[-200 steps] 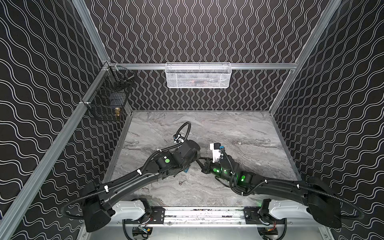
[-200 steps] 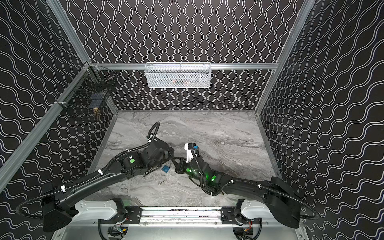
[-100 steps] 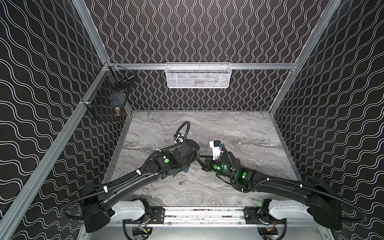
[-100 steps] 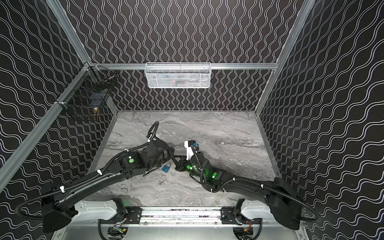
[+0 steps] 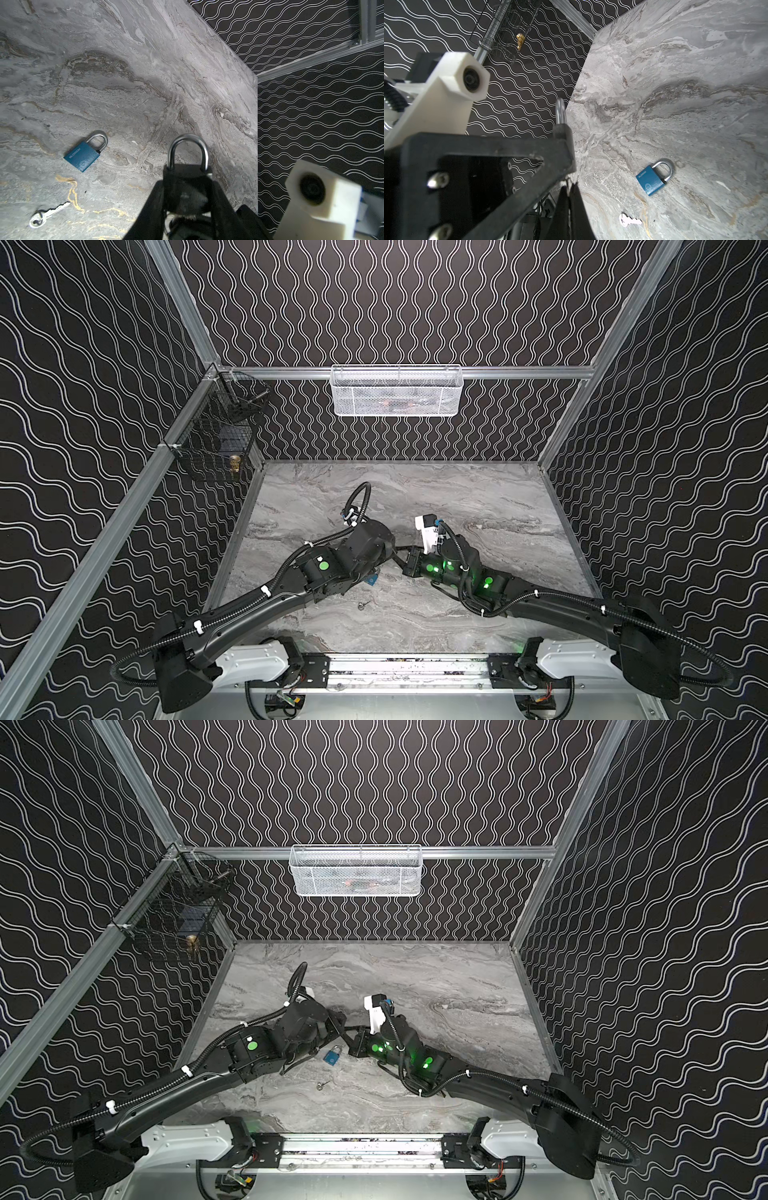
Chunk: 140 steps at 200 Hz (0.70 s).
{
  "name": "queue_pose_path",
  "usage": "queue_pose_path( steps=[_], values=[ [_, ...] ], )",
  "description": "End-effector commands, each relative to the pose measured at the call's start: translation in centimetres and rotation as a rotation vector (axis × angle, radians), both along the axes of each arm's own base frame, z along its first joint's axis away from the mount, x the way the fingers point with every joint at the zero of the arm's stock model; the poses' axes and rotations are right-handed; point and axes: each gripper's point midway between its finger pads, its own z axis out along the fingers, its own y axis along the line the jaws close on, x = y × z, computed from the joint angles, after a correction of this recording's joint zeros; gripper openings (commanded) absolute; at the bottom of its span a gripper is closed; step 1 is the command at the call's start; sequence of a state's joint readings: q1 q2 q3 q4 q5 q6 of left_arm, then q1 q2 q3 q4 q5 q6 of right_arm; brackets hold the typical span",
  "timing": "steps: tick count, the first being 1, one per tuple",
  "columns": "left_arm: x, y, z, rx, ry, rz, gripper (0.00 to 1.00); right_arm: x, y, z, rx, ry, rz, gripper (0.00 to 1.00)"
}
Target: Unlock with the key
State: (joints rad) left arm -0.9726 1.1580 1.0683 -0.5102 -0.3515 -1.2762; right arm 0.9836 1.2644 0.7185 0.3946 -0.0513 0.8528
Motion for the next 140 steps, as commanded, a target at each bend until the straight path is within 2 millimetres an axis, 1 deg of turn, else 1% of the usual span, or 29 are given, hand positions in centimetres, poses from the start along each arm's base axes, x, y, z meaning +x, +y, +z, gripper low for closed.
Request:
queue_pose_path(
  steps=[1, 32, 56, 73, 119, 140],
  values=[
    [-1.7, -2.1, 0.8, -0.079, 0.041, -0.118, 0.00, 0.0, 0.5, 3.5, 0.115, -0.052, 0.016, 0.00],
    [-1.4, -1.9, 1.3, -0.135, 0.018, -0.085, 0.00, -0.8, 0.7, 3.8, 0.157, -0.024, 0.051, 0.00],
    [-1.4, -2.0, 1.6, -0.173, 0.012, -0.076, 0.00, -1.2, 0.9, 4.6, 0.202, -0.020, 0.080, 0.00],
    [-1.4, -2.1, 1.9, -0.198, 0.000, -0.075, 0.00, -1.2, 1.1, 4.9, 0.227, 0.003, 0.093, 0.00],
    [-1.5, -2.2, 2.4, -0.270, -0.007, -0.064, 0.00, -0.8, 1.1, 4.6, 0.312, 0.084, 0.105, 0.00],
    [-1.5, -2.3, 3.2, -0.324, -0.026, -0.066, 0.00, -0.7, 1.4, 4.7, 0.347, 0.113, 0.121, 0.00]
  ],
)
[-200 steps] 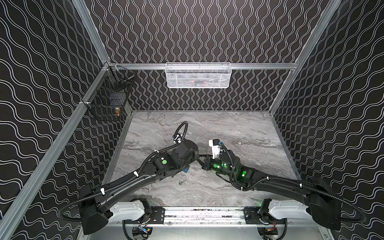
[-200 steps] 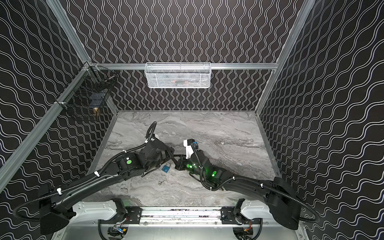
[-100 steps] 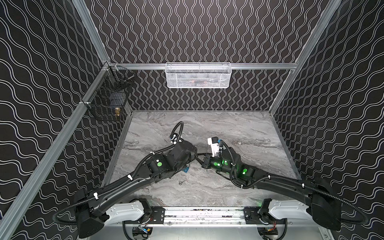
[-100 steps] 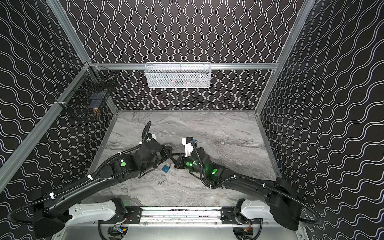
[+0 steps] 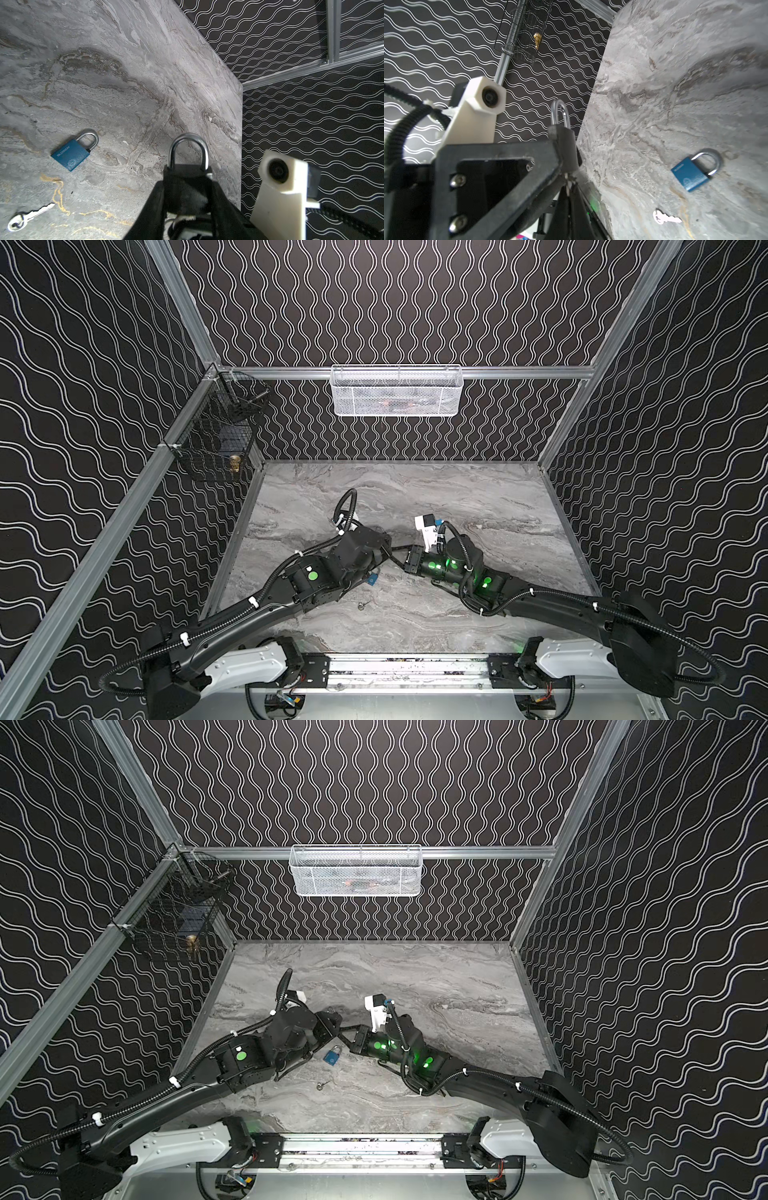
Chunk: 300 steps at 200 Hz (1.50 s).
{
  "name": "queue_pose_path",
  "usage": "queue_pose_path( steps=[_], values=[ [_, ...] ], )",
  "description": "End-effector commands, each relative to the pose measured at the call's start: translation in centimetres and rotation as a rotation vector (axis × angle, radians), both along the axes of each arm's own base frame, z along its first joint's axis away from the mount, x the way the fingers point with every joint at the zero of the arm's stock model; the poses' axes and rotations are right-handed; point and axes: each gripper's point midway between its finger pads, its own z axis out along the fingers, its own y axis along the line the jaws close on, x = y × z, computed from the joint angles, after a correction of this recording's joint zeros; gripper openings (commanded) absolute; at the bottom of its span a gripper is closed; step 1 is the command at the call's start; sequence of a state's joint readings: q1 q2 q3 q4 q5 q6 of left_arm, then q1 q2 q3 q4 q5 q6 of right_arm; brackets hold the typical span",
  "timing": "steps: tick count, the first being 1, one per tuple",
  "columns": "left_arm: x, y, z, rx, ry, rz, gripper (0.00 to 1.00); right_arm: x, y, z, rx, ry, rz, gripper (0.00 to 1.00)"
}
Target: Unlock with the key
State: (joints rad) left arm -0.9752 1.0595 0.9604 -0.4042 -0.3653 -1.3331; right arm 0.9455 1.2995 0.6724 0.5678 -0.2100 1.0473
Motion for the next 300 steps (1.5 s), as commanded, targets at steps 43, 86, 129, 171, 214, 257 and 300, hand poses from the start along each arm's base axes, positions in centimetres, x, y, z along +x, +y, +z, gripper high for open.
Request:
queue_pose_path(
  steps=[43, 86, 129, 171, 214, 257, 300],
  values=[
    [-1.2, -3.5, 3.2, -0.226, 0.008, -0.119, 0.00, 0.0, 0.6, 4.4, 0.228, -0.001, 0.048, 0.00],
    [-1.3, -3.8, 3.7, -0.260, 0.001, -0.128, 0.00, 0.1, 0.3, 4.4, 0.249, 0.004, 0.040, 0.00],
    [-1.0, -3.4, 3.7, -0.205, -0.021, -0.127, 0.00, 0.7, -0.1, 3.9, 0.130, -0.062, 0.002, 0.00],
    [-0.5, -2.2, 3.0, -0.099, -0.054, -0.101, 0.00, 1.1, -0.5, 2.8, 0.022, -0.108, -0.028, 0.00],
    [0.1, -0.9, 3.3, -0.008, -0.098, -0.067, 0.00, 1.5, -1.2, 2.1, -0.061, -0.152, -0.059, 0.06],
    [0.8, 0.0, 3.5, 0.063, -0.128, -0.056, 0.00, 1.7, -1.7, 1.9, -0.112, -0.183, -0.073, 0.21],
    [1.1, 1.1, 4.2, 0.159, -0.191, -0.069, 0.00, 1.5, -2.4, 2.2, -0.159, -0.212, -0.076, 0.38]
  ],
)
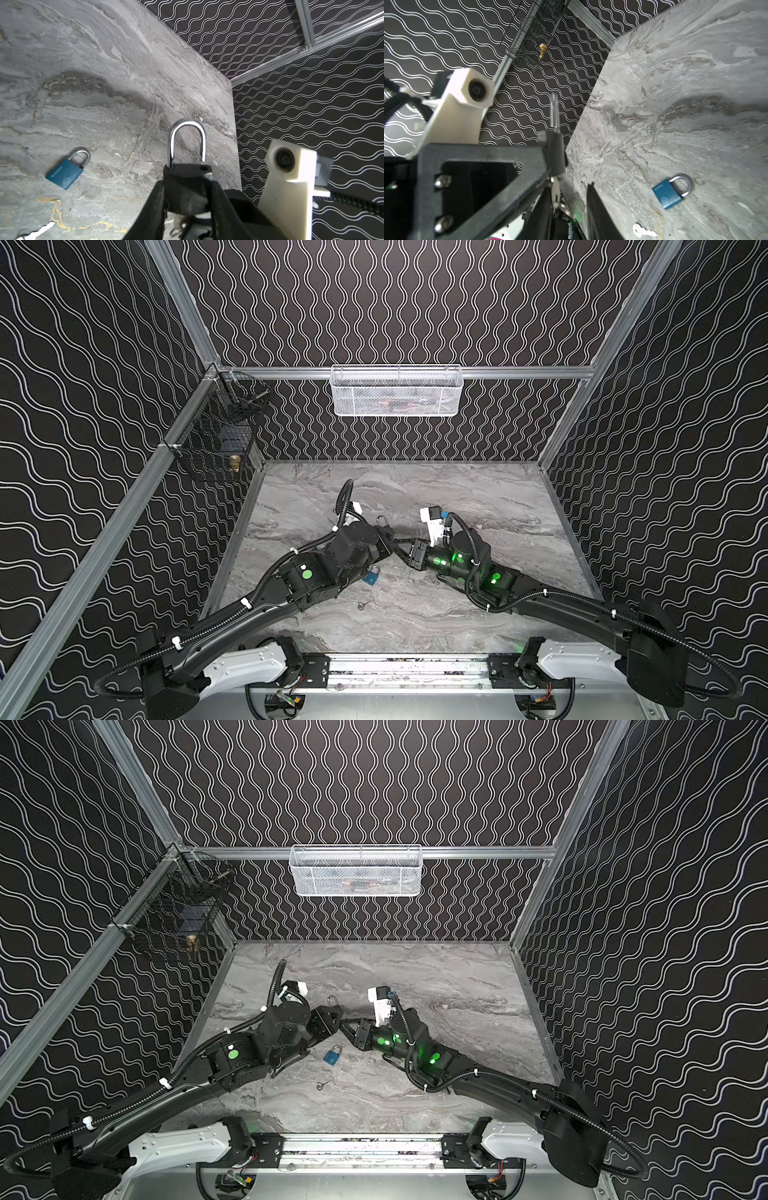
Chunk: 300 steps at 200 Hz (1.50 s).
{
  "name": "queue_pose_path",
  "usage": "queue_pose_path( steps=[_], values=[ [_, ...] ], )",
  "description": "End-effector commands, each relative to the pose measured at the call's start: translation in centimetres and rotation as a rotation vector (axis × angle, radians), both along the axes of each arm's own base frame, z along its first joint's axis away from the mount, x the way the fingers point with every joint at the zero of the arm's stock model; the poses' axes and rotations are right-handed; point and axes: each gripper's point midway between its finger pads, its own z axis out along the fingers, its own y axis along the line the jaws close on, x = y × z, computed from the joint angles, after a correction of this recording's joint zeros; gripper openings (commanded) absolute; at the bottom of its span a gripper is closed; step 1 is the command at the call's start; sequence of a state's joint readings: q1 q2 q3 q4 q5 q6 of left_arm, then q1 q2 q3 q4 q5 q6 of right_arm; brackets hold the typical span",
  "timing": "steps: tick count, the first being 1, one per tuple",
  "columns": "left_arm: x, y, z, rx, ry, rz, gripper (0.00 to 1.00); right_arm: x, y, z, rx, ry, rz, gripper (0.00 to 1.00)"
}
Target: Unlock with the key
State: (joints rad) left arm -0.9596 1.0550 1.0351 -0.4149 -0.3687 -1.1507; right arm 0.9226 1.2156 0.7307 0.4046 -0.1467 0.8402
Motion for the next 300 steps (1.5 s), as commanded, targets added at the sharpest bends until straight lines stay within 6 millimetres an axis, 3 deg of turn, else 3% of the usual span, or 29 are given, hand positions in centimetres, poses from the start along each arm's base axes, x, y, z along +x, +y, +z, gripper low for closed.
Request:
queue_pose_path(
  steps=[1, 42, 110, 144, 149, 166, 300],
  values=[
    [0.5, 1.0, 0.9, 0.078, -0.073, 0.002, 0.00, 0.3, -0.6, 0.0, -0.052, -0.030, -0.024, 0.38],
    [0.3, 1.5, 1.5, 0.193, -0.201, -0.088, 0.00, -0.3, -2.0, 0.6, -0.102, -0.061, -0.039, 0.52],
    [-0.8, 1.6, 0.9, 0.384, -0.477, -0.261, 0.00, -1.1, -4.3, 2.4, -0.258, -0.118, -0.042, 0.72],
    [-1.9, 0.9, 0.9, 0.387, -0.589, -0.350, 0.00, -1.1, -3.8, 2.5, -0.344, -0.124, 0.004, 0.77],
    [-1.9, 0.8, 0.9, 0.386, -0.600, -0.354, 0.00, -1.1, -3.6, 3.6, -0.338, -0.141, 0.013, 0.78],
    [-2.0, 0.8, 0.6, 0.389, -0.622, -0.357, 0.00, -1.0, -3.2, 3.9, -0.387, -0.147, 0.038, 0.79],
    [-2.5, 1.6, -0.1, 0.381, -0.682, -0.343, 0.00, 0.9, -0.3, 3.3, -0.500, -0.129, 0.041, 0.82]
  ],
)
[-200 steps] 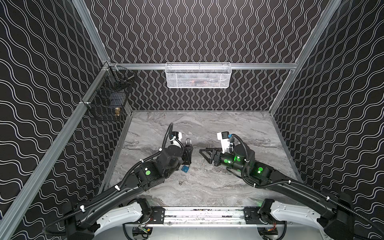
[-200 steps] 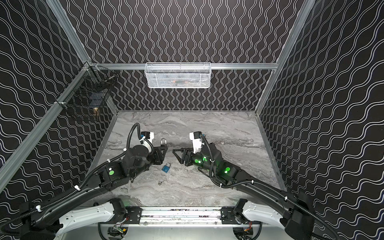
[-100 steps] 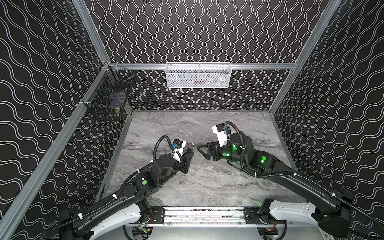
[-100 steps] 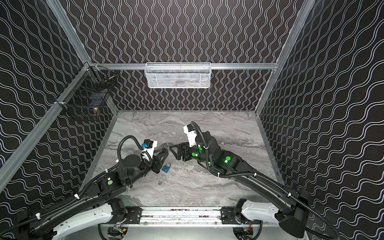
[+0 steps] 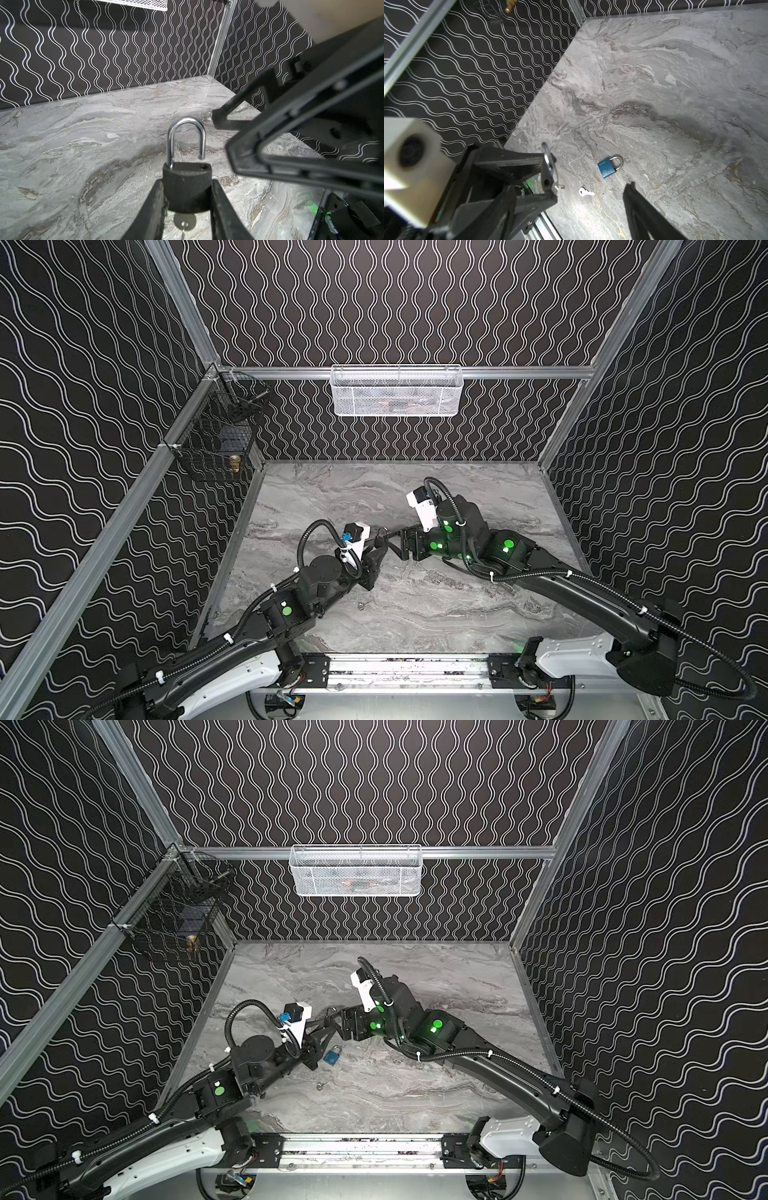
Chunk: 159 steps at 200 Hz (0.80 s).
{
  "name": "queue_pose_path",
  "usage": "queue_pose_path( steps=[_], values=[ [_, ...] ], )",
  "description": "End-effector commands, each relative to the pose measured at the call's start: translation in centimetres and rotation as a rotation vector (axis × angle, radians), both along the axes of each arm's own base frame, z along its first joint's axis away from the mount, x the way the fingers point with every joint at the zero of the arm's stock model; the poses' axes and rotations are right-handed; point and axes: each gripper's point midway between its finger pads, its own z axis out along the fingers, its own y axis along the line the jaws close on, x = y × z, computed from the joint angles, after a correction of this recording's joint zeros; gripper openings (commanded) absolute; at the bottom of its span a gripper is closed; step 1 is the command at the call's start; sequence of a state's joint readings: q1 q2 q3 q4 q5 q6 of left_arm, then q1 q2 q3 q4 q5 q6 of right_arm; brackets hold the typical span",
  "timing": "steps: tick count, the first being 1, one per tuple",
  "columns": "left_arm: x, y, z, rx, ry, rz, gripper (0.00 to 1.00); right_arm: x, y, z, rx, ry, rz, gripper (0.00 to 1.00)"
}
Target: Unlock with the key
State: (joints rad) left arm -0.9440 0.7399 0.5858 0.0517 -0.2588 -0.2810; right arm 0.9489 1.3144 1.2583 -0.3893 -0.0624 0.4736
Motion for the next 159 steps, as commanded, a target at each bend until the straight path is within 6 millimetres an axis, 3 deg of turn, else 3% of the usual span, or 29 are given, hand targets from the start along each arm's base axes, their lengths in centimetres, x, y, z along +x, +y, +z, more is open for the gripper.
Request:
queue_pose_path(
  steps=[1, 67, 159],
  values=[
    [0.2, 0.1, 1.3, -0.026, -0.054, 0.007, 0.00, 0.6, -0.1, 0.2, -0.028, -0.021, -0.024, 0.83],
    [0.0, 0.3, 1.3, -0.029, -0.059, 0.002, 0.00, 1.3, 0.4, -0.7, -0.063, -0.026, -0.035, 0.83],
    [-0.8, -0.1, 2.1, -0.048, -0.076, -0.049, 0.00, 2.1, -1.0, -1.6, -0.133, -0.054, -0.091, 0.84]
  ],
)
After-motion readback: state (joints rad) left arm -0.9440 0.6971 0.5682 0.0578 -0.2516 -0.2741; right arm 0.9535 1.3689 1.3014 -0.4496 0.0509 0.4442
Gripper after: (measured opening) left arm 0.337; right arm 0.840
